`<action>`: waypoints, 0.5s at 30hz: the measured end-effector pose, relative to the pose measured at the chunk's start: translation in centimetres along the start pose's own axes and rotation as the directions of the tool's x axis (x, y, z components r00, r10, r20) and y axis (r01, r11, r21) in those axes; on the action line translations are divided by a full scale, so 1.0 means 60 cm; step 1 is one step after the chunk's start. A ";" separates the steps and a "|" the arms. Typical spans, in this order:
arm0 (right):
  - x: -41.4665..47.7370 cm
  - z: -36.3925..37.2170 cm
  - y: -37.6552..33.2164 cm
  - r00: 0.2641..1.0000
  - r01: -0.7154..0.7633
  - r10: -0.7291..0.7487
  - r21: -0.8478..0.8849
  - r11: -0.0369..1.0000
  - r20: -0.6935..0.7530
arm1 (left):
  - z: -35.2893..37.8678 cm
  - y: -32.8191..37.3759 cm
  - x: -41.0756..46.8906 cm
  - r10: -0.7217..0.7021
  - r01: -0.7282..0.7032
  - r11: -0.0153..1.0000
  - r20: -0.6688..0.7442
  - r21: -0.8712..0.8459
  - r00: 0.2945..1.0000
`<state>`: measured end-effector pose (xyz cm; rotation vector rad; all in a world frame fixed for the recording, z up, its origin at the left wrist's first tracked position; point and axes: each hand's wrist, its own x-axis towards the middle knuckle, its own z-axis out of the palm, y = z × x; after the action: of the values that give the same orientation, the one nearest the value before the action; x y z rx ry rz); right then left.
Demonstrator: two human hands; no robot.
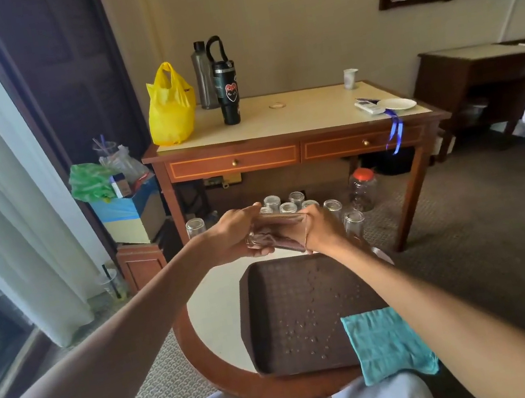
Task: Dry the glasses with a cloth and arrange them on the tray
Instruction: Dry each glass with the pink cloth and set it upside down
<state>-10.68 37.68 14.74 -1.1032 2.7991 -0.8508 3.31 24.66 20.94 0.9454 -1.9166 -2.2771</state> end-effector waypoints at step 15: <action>-0.041 -0.082 -0.067 0.882 0.381 -0.435 -0.271 0.884 -0.179 | 0.008 -0.003 -0.013 -0.206 0.211 0.965 0.047 -0.156 0.977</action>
<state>-7.33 39.17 20.48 -1.7971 2.9578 -0.7313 3.80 25.43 21.12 1.1468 -1.6832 -2.5285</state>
